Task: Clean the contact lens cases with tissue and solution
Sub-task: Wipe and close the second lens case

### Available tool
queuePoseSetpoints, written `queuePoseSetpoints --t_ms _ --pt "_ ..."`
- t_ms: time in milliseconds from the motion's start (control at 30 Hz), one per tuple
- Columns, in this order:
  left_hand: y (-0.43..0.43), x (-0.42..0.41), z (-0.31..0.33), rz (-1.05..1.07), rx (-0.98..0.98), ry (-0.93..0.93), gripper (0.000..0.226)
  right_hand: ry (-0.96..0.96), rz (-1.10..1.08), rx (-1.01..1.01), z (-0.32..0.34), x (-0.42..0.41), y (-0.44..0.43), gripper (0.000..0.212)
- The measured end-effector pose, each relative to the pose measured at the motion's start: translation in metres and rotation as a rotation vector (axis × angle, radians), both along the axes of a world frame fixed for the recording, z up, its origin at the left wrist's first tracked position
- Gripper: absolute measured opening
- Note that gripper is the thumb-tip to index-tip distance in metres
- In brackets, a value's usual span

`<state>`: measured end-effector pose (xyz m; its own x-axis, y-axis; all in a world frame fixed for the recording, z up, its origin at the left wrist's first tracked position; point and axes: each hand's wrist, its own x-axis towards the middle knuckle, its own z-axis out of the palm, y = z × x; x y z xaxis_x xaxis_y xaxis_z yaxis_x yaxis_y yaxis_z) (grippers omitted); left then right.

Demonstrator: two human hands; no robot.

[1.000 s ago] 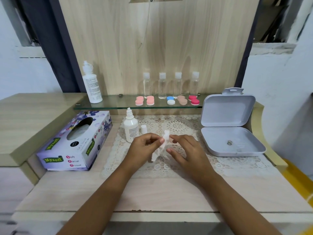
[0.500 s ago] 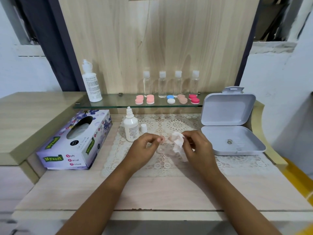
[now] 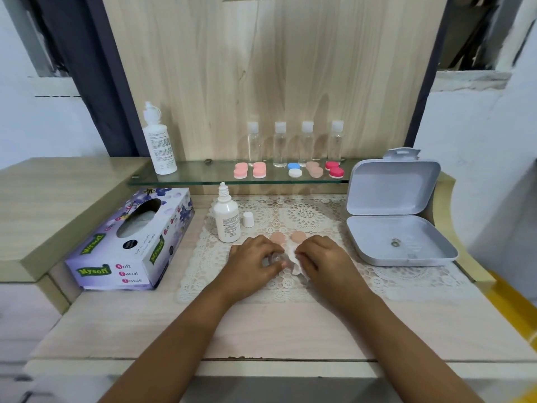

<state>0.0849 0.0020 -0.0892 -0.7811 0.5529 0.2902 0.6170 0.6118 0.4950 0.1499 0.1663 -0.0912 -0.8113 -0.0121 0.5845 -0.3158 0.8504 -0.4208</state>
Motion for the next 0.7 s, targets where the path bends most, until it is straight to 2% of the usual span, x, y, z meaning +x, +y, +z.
queuePoseSetpoints --t_ms 167,267,333,433,633,700 --pt "0.0 -0.001 -0.002 -0.014 -0.011 0.018 0.03 -0.029 -0.086 0.196 -0.005 0.007 -0.005 0.031" --pt "0.0 -0.002 -0.002 -0.022 -0.018 0.017 0.03 -0.037 -0.068 0.206 -0.009 0.005 -0.002 0.021" --pt "-0.001 -0.002 -0.003 -0.025 -0.014 0.017 0.031 -0.034 -0.06 0.18 -0.011 0.002 -0.001 0.012" --pt "0.0 -0.003 -0.003 -0.021 -0.025 0.019 0.031 -0.044 -0.037 0.135 -0.01 -0.001 -0.001 0.011" --pt "-0.001 -0.003 -0.003 -0.029 -0.022 0.019 0.03 -0.074 0.012 -0.007 -0.008 -0.004 -0.002 0.04" --pt "0.0 -0.002 -0.003 -0.03 -0.019 0.029 0.03 -0.067 0.006 -0.069 -0.005 -0.002 -0.001 0.027"
